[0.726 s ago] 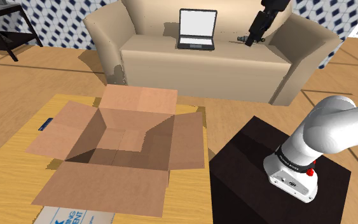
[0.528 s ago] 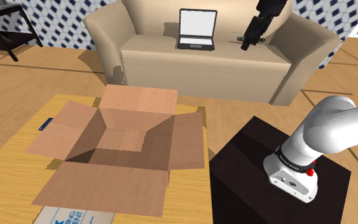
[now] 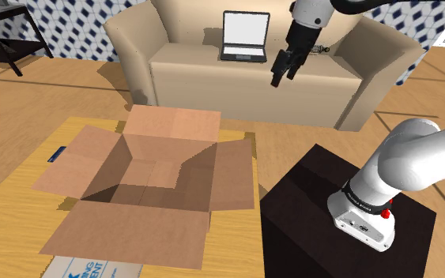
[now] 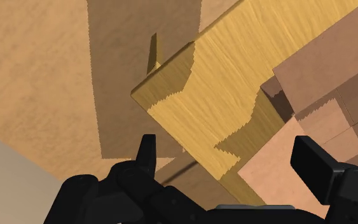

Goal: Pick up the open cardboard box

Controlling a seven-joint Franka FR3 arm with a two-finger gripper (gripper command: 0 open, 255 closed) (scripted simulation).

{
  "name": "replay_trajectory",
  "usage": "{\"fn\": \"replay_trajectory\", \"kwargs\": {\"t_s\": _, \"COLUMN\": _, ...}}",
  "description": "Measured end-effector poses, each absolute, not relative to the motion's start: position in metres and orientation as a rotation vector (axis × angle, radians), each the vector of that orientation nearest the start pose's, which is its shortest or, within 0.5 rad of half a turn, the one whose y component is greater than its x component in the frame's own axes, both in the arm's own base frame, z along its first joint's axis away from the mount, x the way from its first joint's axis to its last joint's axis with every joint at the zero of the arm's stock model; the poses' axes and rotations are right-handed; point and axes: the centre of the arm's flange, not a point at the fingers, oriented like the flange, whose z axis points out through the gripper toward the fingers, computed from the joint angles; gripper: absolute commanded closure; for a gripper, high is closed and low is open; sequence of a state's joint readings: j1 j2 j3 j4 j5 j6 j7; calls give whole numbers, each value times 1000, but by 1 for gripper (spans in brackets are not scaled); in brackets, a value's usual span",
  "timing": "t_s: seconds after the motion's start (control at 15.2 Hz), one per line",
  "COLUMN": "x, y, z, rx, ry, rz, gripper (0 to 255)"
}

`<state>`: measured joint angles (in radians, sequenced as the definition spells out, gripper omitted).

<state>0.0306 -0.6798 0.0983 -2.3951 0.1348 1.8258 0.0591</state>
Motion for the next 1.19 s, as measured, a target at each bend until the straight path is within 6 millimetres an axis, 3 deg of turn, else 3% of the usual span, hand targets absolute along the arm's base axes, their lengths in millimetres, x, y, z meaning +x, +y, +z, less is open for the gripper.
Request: {"fn": "replay_trajectory", "kwargs": {"t_s": 1.19, "x": 438, "y": 222, "z": 400, "rx": -3050, "ry": 201, "rz": -24, "gripper": 0}}
